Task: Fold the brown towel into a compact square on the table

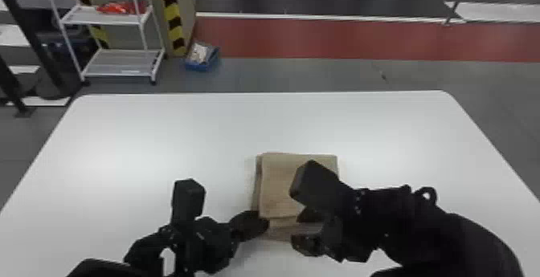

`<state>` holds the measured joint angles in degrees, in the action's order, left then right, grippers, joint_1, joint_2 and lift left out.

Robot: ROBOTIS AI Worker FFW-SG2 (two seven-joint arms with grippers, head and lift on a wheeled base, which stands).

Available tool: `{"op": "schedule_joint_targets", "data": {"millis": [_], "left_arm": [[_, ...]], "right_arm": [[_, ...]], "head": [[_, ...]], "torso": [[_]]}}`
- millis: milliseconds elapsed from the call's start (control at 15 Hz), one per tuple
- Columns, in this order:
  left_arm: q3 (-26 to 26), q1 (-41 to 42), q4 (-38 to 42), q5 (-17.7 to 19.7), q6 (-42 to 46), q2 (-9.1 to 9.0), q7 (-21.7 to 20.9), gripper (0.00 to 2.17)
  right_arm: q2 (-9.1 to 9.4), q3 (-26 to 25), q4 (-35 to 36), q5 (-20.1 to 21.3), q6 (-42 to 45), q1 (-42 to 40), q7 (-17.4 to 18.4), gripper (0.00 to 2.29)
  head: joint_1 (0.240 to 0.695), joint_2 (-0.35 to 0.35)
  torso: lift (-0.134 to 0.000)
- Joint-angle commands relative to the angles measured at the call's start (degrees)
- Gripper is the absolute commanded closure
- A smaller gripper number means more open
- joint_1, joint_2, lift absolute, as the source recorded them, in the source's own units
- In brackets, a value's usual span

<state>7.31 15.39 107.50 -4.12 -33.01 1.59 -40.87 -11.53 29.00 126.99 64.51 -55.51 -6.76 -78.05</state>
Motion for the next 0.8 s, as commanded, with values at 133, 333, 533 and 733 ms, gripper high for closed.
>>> {"op": "schedule_joint_targets", "data": {"millis": [133, 333, 533, 733], "left_arm": [[0.5, -0.4, -0.2, -0.3, 0.0, 0.00, 0.0, 2.15], [0.6, -0.5, -0.2, -0.4, -1.1, 0.00, 0.0, 2.15], [0.6, -0.4, 0.1, -0.3, -1.4, 0.08, -0.1, 2.15], [0.8, -0.2, 0.4, -0.3, -1.6, 0.08, -0.1, 2.15]], "right_arm": [[-1.04, -0.1, 0.5, 1.2, -0.7, -0.6, -0.3, 0.42], [-1.21, -0.6, 0.5, 1.2, -0.7, 0.3, -0.3, 0.42], [-1.65, -0.7, -1.4, 1.5, -0.7, 3.2, -0.3, 0.39], [-1.13, -0.3, -5.2, 2.1, -0.7, 5.8, -0.3, 0.39]], "head": [[0.695, -0.064], [0.695, -0.078], [0.695, -0.086], [0.695, -0.094]], "torso": [[-0.125], [-0.125], [-0.125], [-0.125]]}}
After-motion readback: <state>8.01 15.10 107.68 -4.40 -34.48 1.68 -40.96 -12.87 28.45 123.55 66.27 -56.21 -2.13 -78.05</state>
